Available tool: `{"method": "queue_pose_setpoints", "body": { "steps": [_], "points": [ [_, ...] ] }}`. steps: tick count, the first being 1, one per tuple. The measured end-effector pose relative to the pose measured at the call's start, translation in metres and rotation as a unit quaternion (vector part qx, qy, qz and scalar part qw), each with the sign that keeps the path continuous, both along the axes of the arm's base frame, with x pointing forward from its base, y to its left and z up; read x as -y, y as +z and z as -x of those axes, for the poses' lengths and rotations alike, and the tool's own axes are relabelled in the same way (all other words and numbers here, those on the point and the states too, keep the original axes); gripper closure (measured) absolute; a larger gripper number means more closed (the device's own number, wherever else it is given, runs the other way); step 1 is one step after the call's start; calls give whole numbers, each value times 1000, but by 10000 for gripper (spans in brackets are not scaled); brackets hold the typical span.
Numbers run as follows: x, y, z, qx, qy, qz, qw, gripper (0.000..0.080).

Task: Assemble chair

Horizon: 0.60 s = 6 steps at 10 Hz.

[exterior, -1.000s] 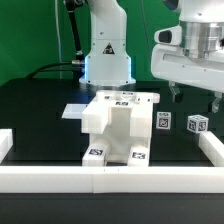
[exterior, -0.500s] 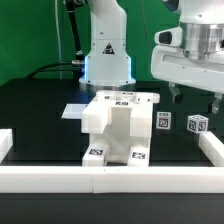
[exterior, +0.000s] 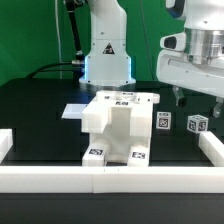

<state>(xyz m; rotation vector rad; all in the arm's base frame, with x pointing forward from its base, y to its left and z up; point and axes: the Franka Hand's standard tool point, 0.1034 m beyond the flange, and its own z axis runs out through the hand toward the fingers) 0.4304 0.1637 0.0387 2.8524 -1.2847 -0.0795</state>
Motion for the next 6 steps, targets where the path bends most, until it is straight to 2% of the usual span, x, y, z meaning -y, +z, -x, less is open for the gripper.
{"method": "queue_pose_setpoints", "body": {
  "steps": [6],
  "points": [
    [-4, -20, 10, -6, 14, 14, 1000, 151]
  ]
}}
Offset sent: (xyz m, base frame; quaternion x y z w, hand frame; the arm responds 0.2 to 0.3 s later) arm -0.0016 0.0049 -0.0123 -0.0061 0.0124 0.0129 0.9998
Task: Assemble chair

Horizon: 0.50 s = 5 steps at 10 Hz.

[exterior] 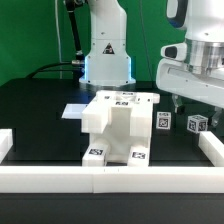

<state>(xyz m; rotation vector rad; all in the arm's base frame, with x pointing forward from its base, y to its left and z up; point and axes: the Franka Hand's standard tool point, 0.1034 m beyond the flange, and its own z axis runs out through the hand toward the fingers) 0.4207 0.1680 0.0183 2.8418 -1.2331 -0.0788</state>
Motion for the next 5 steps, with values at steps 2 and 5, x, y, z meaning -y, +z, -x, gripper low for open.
{"method": "queue_pose_setpoints", "body": {
  "steps": [2, 5],
  "points": [
    [-1, -7, 3, -5, 4, 5, 1000, 151],
    [0, -9, 2, -5, 6, 6, 1000, 271]
  ]
}}
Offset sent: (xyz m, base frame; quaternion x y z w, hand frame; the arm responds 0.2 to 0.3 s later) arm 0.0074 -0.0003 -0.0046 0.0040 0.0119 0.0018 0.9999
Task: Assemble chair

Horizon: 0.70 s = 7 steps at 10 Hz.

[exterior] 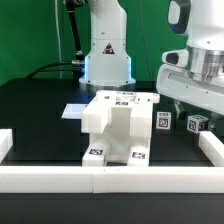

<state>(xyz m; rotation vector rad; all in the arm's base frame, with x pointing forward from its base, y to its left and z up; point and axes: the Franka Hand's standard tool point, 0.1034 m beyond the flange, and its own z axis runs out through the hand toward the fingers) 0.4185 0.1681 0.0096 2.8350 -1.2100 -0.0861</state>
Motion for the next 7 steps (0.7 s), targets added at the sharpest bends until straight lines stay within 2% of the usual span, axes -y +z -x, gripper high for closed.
{"method": "queue_pose_setpoints", "body": {
  "steps": [1, 2, 6, 7],
  "points": [
    [0, 0, 0, 0, 0, 0, 1000, 411],
    [0, 0, -1, 1, 0, 0, 1000, 512],
    [1, 1, -1, 1, 8, -1, 1000, 511],
    [3, 6, -2, -1, 23, -4, 1000, 511]
  ]
}}
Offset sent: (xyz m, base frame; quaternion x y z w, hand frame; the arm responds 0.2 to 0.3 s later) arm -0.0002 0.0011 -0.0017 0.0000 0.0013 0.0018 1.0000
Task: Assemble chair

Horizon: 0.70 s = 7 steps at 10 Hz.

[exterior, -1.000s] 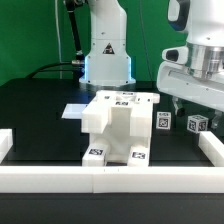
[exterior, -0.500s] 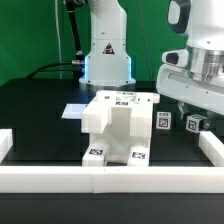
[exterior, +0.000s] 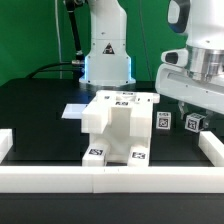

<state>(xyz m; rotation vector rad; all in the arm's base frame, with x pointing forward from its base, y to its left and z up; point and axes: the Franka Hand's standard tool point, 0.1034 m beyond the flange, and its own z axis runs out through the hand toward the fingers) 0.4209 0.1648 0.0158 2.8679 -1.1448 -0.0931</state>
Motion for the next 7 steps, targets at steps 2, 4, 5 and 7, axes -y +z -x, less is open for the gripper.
{"method": "queue_pose_setpoints", "body": {
  "steps": [2, 4, 5, 7],
  "points": [
    [8, 30, -7, -16, 23, -16, 999, 511],
    [17, 60, -18, -12, 33, -36, 999, 511],
    [21, 73, -22, -13, 33, -42, 998, 511],
    [23, 76, -25, -11, 33, -43, 998, 511]
  ]
}}
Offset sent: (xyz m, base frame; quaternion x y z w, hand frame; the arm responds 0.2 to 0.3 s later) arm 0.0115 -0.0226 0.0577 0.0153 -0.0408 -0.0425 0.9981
